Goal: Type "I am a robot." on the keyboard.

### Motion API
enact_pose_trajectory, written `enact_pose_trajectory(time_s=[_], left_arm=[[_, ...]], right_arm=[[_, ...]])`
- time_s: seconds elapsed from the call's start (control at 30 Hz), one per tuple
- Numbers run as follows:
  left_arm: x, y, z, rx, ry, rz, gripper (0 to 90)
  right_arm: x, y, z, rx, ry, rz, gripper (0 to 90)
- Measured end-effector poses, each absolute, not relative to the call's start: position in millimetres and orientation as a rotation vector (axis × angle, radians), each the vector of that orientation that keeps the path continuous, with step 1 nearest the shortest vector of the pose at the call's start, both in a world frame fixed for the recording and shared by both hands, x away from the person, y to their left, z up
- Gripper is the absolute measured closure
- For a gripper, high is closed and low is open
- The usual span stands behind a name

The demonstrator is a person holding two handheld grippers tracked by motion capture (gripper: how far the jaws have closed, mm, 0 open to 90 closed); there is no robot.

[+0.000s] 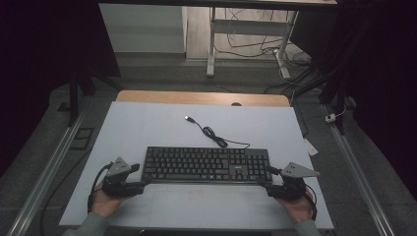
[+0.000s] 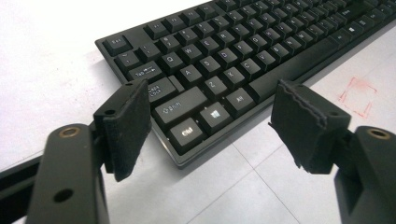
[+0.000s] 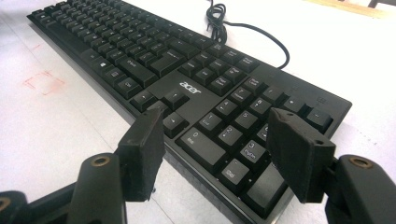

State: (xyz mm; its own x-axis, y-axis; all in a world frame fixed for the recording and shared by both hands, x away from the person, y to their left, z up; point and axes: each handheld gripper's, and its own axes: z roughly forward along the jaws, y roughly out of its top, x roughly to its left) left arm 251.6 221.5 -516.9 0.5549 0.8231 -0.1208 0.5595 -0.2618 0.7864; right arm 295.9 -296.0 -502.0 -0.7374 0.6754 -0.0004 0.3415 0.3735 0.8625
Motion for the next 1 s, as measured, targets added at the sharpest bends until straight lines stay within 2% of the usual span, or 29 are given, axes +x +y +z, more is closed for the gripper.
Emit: enact_pose_trajectory(time_s=[0.07,0.27,0.3,0.33,0.37,0.43,0.47,0.5,0.63,0.7,0.73,0.77,0.87,0.9,0.93,0.97,1.0], left_arm=[[252,222,-516,1.955,1.113,0.404,30.3],[255,222,-516,1.946,1.122,0.414,40.0],[256,221,-517,1.947,1.123,0.419,44.7],[256,221,-517,1.948,1.122,0.416,44.7],[257,221,-517,1.95,1.122,0.415,50.0],[258,220,-518,1.953,1.118,0.415,52.7],[259,220,-518,1.954,1.119,0.415,57.6],[260,220,-519,1.957,1.117,0.413,57.6],[262,218,-520,1.975,1.109,0.412,69.0],[263,217,-521,1.987,1.102,0.417,71.8],[263,217,-522,1.992,1.101,0.421,74.5],[264,217,-522,1.997,1.098,0.421,79.2],[265,216,-523,2.009,1.093,0.417,84.1],[266,216,-523,2.013,1.09,0.415,85.9],[266,216,-523,2.016,1.086,0.414,87.7],[266,216,-523,2.019,1.084,0.413,88.5],[267,215,-523,2.019,1.085,0.409,88.5]], right_arm=[[296,-296,-502,0.887,2.288,1.307,37.5],[296,-290,-502,0.888,2.295,1.316,38.2],[297,-287,-503,0.881,2.3,1.32,38.6],[297,-287,-503,0.881,2.3,1.32,38.6],[297,-283,-504,0.875,2.31,1.331,39.2],[297,-281,-503,0.867,2.321,1.326,39.8],[298,-275,-503,0.856,2.329,1.334,40.6],[298,-275,-503,0.856,2.329,1.334,40.6],[300,-262,-502,0.824,2.344,1.337,43.8],[300,-259,-502,0.819,2.344,1.338,45.2],[300,-257,-501,0.812,2.346,1.336,48.1],[301,-253,-500,0.816,2.343,1.34,56.2],[304,-246,-500,0.829,2.349,1.324,69.6],[304,-246,-500,0.829,2.349,1.324,69.6],[305,-242,-500,0.827,2.364,1.305,78.4],[305,-240,-500,0.822,2.371,1.299,82.4],[305,-240,-500,0.822,2.371,1.299,82.4]])
